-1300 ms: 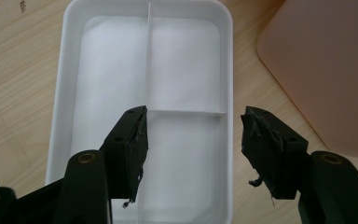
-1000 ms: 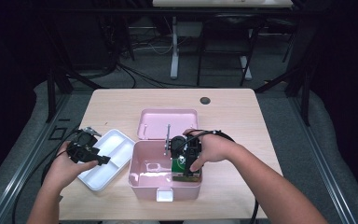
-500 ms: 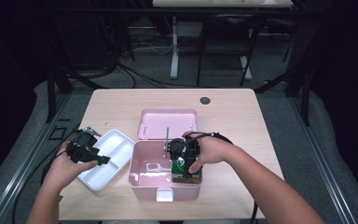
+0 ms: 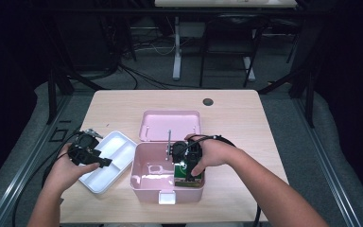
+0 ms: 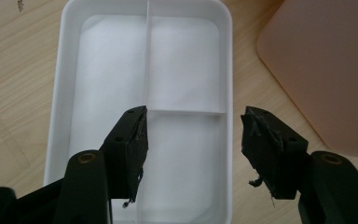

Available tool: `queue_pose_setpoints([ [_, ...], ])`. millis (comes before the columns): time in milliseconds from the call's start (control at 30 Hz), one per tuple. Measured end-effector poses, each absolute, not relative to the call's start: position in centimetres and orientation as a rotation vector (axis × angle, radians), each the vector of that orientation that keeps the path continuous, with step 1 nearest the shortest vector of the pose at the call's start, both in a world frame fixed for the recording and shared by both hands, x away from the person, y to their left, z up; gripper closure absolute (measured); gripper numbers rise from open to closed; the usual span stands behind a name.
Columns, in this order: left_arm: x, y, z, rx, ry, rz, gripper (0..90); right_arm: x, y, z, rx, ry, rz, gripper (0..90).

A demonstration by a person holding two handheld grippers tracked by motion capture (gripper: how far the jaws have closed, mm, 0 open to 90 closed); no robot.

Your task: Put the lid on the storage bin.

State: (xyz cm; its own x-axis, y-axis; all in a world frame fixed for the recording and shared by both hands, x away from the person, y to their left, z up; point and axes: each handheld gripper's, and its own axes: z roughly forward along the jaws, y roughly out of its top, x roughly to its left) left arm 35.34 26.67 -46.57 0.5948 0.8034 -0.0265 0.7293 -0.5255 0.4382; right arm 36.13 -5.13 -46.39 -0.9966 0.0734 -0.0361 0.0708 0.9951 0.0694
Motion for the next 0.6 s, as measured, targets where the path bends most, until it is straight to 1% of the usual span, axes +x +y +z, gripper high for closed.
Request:
queue_pose_setpoints([
  [233, 35.3, 26.6, -46.6, 2.42, 1.23, 0.248, 40.9, 35.5, -5.0, -45.1, 0.116, 3.089, 0.188, 17.2],
  [467, 35.3, 26.7, -46.5, 2.42, 1.229, 0.251, 40.9, 35.0, -5.1, -44.4, 0.134, 3.077, 0.204, 22.2],
  [600, 35.3, 26.7, -46.5, 2.418, 1.232, 0.25, 40.9, 34.8, -5.3, -43.4, 0.141, 3.065, 0.206, 23.6],
])
